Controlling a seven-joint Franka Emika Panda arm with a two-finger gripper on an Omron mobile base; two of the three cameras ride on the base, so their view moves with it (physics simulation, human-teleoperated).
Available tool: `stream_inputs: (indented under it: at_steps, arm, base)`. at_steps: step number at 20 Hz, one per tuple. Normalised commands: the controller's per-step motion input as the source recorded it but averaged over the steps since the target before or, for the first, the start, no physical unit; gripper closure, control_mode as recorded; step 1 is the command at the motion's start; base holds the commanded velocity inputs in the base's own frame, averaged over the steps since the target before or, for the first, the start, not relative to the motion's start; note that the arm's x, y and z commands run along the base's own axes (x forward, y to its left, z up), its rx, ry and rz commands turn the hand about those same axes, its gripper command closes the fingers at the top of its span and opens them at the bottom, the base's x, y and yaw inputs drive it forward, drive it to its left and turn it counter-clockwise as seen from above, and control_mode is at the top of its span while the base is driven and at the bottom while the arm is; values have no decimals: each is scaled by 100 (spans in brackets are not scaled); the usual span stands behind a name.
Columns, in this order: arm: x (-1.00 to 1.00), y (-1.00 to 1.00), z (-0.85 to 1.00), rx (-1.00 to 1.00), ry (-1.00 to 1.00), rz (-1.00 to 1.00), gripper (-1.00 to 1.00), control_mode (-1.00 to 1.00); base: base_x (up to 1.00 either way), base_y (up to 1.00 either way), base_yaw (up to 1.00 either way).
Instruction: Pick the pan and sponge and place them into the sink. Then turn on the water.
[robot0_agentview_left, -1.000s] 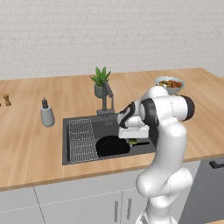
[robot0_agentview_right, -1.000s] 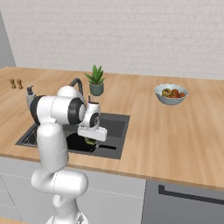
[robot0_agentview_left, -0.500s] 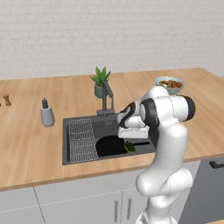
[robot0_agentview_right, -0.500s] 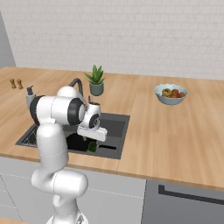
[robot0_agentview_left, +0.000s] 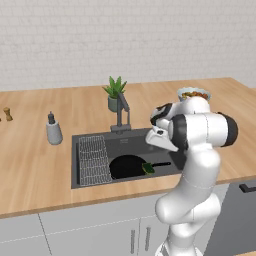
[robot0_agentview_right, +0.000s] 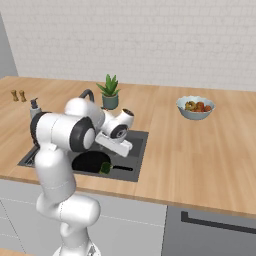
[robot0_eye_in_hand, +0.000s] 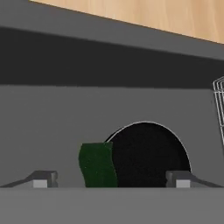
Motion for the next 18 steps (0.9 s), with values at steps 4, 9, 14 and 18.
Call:
stream_inputs:
  at_steps: [4, 9, 14, 18]
  arm:
    - [0, -10, 81, 34, 10, 0, -100, -100]
    - [0, 14, 65, 32, 20, -6, -100, -100]
    - [0, 32, 58, 30, 35, -25, -100, -100]
    - [0, 32, 43, 33, 35, -28, -100, -100]
  base:
    - [0, 0, 0]
    - [0, 0, 0]
    - [0, 0, 0]
    - [0, 0, 0]
